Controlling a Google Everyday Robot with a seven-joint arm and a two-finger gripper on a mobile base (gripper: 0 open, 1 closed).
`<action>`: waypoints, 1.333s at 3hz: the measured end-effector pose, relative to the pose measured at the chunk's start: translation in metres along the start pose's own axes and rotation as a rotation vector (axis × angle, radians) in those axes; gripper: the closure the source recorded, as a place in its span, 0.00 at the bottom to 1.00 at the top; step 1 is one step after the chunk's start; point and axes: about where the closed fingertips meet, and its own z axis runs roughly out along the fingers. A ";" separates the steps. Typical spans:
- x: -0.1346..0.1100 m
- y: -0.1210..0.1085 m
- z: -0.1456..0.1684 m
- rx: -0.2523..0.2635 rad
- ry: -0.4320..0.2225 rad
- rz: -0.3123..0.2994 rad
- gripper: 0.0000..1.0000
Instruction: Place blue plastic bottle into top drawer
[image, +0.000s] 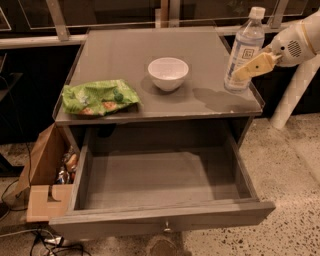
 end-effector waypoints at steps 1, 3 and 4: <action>0.004 -0.001 -0.021 0.070 -0.035 0.012 1.00; 0.067 0.042 -0.040 0.107 0.000 0.108 1.00; 0.070 0.043 -0.037 0.102 0.006 0.112 1.00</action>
Offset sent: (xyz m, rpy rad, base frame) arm -0.0799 -0.0424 -0.0157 -0.0013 -0.0302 -0.1845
